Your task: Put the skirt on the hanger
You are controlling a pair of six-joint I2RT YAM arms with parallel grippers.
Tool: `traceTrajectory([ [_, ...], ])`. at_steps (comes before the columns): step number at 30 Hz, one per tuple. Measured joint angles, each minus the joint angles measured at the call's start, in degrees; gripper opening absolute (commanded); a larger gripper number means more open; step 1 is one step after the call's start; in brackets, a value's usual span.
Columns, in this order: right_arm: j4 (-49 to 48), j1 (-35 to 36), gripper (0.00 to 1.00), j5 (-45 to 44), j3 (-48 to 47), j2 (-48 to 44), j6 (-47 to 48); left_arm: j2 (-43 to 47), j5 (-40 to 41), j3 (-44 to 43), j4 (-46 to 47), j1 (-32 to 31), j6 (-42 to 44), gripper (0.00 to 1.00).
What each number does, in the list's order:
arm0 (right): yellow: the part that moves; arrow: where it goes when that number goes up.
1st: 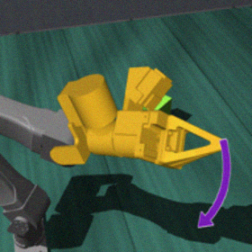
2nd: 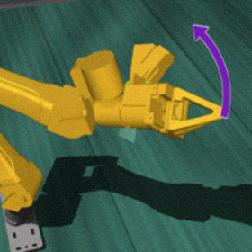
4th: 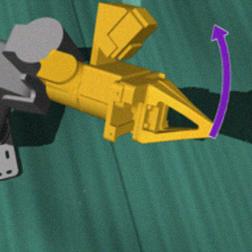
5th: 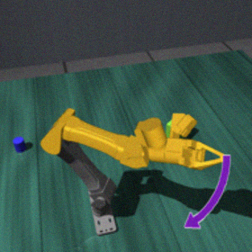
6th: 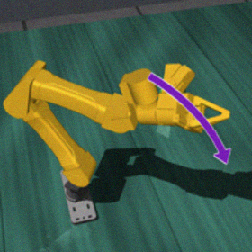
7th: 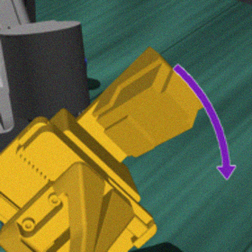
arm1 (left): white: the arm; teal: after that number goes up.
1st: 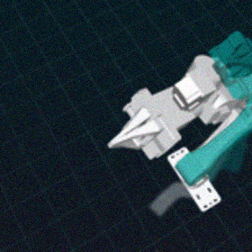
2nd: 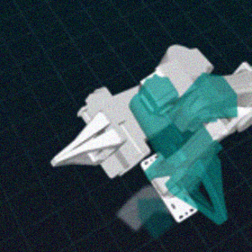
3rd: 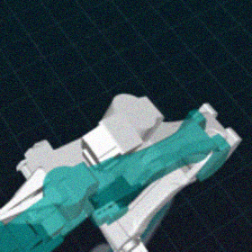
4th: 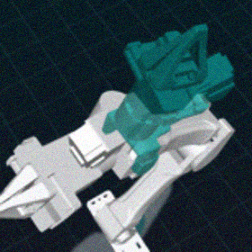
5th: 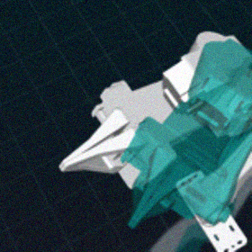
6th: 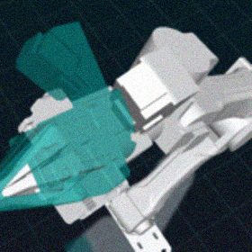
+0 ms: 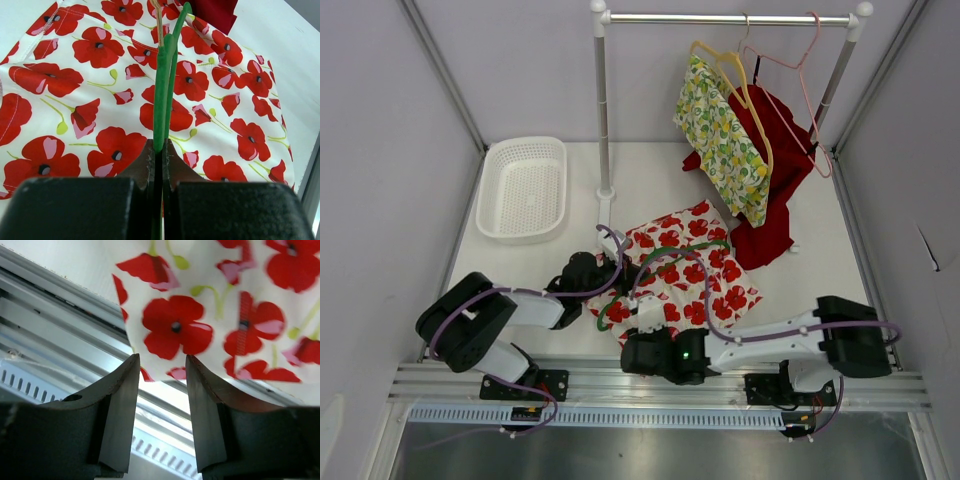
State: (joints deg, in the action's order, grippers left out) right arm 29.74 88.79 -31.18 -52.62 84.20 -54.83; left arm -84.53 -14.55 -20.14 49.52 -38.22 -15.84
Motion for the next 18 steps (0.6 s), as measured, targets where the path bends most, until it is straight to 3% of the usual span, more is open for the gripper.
traceTrajectory([
  [7,-2.36,0.72,0.55,-1.38,-6.43,13.64,6.12,0.68,-0.02,-0.02,-0.79,0.0,-0.02,0.0],
  [18,-2.8,1.86,0.54,-4.24,-15.43,21.44,12.07,0.98,0.0,-0.15,-1.53,0.0,0.0,0.0],
])
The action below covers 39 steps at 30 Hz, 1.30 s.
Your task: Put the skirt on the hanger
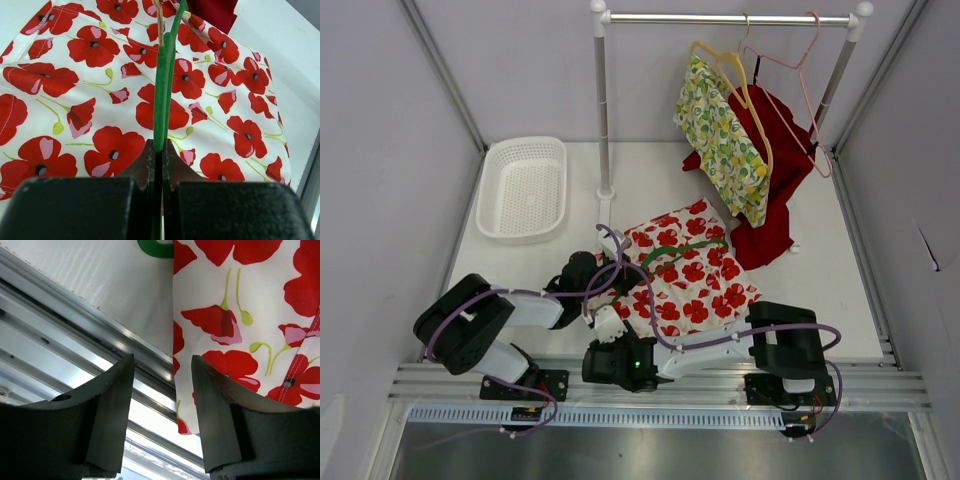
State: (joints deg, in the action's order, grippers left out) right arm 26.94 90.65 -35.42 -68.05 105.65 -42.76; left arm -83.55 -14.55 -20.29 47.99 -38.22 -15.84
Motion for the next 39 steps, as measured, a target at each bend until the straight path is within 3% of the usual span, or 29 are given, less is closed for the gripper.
traceTrajectory([
  [5,1.22,-0.02,0.53,-1.36,-0.02,1.7,0.42,0.0,0.02,-0.13,-0.28,0.02,0.0,0.0],
  [9,2.1,-0.09,0.47,-2.8,-0.13,3.23,0.83,0.0,0.02,-0.2,-0.42,0.02,0.0,0.0],
  [10,2.32,-0.07,0.42,-3.17,-0.24,3.56,0.96,0.0,0.02,-0.2,-0.46,0.02,0.0,0.0],
  [11,2.29,-0.07,0.29,-3.28,-0.31,3.8,1.01,0.0,0.02,-0.2,-0.52,0.02,0.0,0.0],
  [15,2.34,0.33,0.15,-4.28,-0.9,3.98,1.46,0.0,0.04,-0.35,-0.7,0.04,0.0,0.0],
  [19,2.21,0.74,0.08,-5.18,-0.87,4.11,1.99,0.0,0.07,-0.44,-0.81,0.04,0.0,0.0],
  [32,-2.97,4.9,0.06,-5.03,1.6,0.92,6.38,0.09,0.37,-0.52,-1.18,0.04,-0.02,0.0],
  [36,-3.45,5.27,0.12,-4.57,2.38,-0.13,6.43,0.48,0.31,-0.94,-2.19,0.04,-0.07,0.0],
  [39,-3.43,5.16,0.22,-4.37,2.69,-0.24,6.21,1.2,0.37,-1.2,-3.17,0.04,-0.09,0.0],
])
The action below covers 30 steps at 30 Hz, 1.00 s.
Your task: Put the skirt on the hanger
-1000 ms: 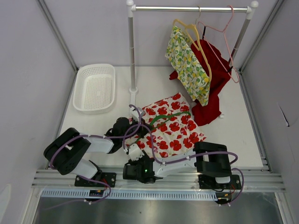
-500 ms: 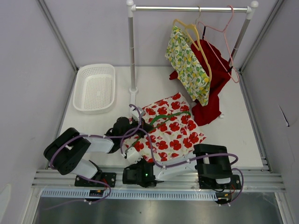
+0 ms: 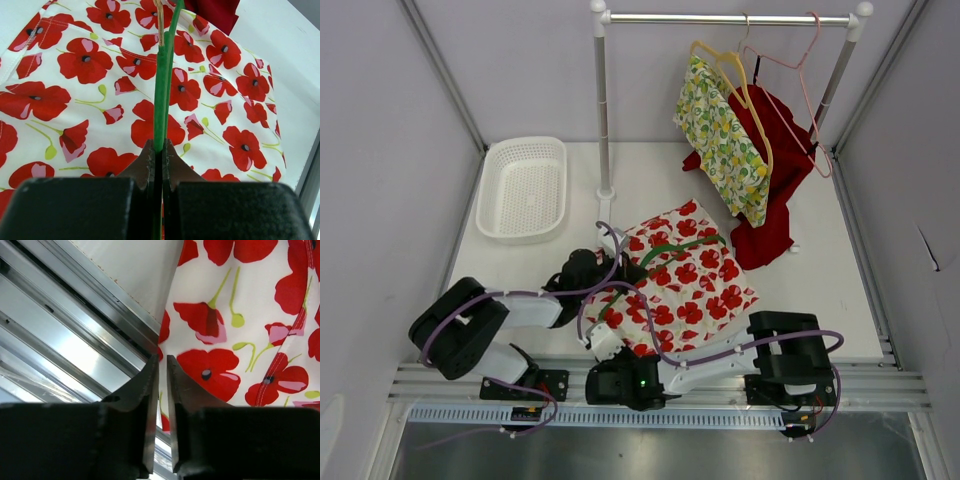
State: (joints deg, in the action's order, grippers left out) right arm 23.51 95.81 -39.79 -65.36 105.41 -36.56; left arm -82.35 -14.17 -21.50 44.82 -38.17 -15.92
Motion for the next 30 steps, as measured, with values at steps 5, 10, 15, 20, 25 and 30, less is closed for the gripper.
traceTrajectory([
  [5,0.61,-0.07,0.46,0.07,2.4,-3.65,-0.9,3.43,0.55,0.0,-3.19,0.0,0.0,0.0],
  [10,1.88,-0.96,0.57,0.35,5.84,-15.13,-1.62,8.48,2.54,0.0,-7.58,-0.24,0.17,0.0],
  [15,6.36,-2.27,0.58,-1.18,6.47,-29.07,-4.33,14.19,5.68,-0.02,-12.68,-2.16,1.44,0.0],
  [20,13.0,-8.11,0.57,-3.08,6.51,-43.95,-8.0,21.14,9.51,-1.25,-18.69,-4.81,2.45,0.0],
  [25,18.49,-20.63,0.56,-3.32,6.56,-57.59,-8.66,29.22,13.92,-4.44,-24.2,-6.84,3.13,0.0],
  [30,19.91,-30.88,0.56,1.14,6.51,-58.18,-6.23,30.27,17.94,-11.8,-32.3,-9.22,4.61,0.0],
])
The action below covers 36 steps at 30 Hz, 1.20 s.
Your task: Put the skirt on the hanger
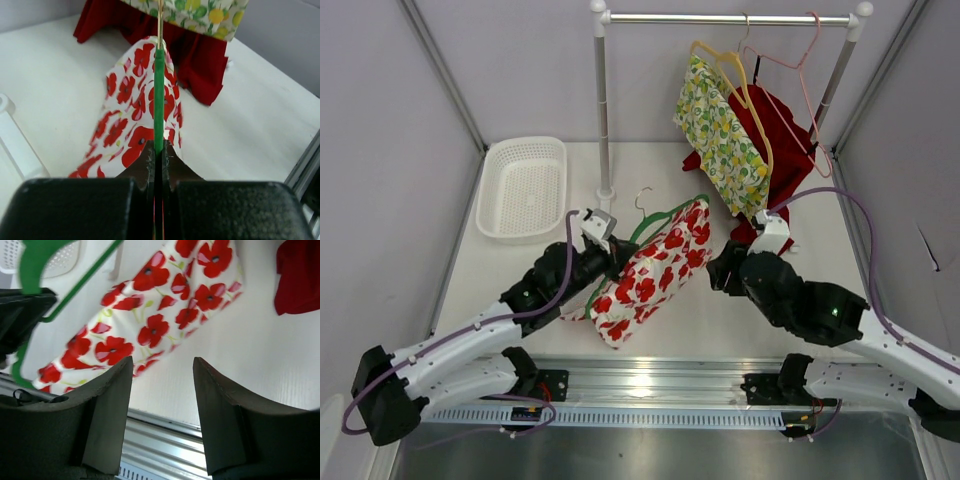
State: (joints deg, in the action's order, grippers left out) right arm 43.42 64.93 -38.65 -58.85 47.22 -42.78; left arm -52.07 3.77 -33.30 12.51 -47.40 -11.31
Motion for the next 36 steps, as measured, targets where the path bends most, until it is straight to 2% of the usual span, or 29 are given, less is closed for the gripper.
traceTrajectory([
  [9,0.98,-13.9,0.56,10.62,-5.92,1.01,5.73,-2.93,11.69,-21.18,-18.43,-2.99,1.46,0.0],
  [18,0.76,-23.67,0.54,20.13,-12.79,4.13,9.86,-15.8,25.22,-45.0,-33.9,-3.72,1.9,0.0],
  [26,0.74,-28.5,0.53,26.12,-14.6,5.62,11.74,-27.69,31.5,-60.5,-38.36,-3.5,5.44,0.0],
  [36,0.33,-31.78,0.53,30.36,-14.91,5.6,12.59,-41.35,30.51,-79.32,-40.06,2.45,6.4,0.0],
])
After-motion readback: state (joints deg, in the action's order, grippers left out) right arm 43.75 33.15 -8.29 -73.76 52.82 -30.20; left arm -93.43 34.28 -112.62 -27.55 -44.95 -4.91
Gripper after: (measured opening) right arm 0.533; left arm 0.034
